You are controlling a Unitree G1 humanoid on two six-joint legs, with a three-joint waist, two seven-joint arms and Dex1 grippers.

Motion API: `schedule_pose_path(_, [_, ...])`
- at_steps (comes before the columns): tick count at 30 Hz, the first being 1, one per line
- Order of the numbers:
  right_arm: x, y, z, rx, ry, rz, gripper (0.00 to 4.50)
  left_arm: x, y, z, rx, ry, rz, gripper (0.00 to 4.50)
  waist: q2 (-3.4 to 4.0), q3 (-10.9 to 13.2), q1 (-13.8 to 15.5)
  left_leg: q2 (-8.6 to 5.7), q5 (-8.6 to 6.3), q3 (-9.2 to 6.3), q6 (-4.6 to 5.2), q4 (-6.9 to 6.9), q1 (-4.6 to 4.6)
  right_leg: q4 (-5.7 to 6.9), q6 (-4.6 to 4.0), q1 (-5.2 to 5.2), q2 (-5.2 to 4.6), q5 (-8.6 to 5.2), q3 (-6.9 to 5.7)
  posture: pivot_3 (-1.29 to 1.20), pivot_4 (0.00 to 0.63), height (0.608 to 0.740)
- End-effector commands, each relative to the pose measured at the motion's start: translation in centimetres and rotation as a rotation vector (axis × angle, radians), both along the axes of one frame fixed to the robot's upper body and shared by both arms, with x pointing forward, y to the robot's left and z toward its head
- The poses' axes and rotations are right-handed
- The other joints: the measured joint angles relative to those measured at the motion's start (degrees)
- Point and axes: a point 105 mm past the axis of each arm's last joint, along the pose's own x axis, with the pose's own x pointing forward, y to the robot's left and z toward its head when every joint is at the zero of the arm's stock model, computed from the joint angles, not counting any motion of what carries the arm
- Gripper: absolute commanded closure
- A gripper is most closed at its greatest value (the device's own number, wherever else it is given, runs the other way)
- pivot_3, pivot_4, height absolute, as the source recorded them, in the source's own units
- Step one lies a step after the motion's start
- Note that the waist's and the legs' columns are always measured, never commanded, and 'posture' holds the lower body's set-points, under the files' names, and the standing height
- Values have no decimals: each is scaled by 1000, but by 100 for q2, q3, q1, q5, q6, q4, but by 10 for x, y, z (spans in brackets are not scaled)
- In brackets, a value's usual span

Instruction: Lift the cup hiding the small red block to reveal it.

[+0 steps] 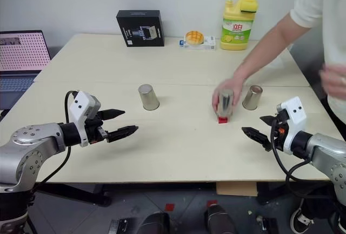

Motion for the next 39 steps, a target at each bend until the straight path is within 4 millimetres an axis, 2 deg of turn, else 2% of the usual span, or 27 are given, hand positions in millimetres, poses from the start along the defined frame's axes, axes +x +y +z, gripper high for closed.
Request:
schedule_pose_path(1, [-1,1,7,-16,-37,9,40,0,0,11,23,-53,-2,0,0,0,0,0,0,0,0,0,0,0,0,0,0,0,0,0,150,740])
schedule_pose_path(24, [0,5,5,-17,-41,17,40,0,2,14,39,-58,5,0,0,0,0,0,0,0,0,0,1,3,0,0,0,0,0,0,150,740])
schedule_pose_path(34, [-1,7,1,-8,-31,24,40,-3,9,15,42,-52,32,0,0,0,-2,0,0,0,0,1,1,3,0,0,0,0,0,0,150,740])
schedule_pose_path(39, [-1,26,5,32,-38,90,40,-6,15,13,44,-48,61,0,0,0,-16,3,0,1,0,0,3,4,-1,-1,1,0,1,0,150,740])
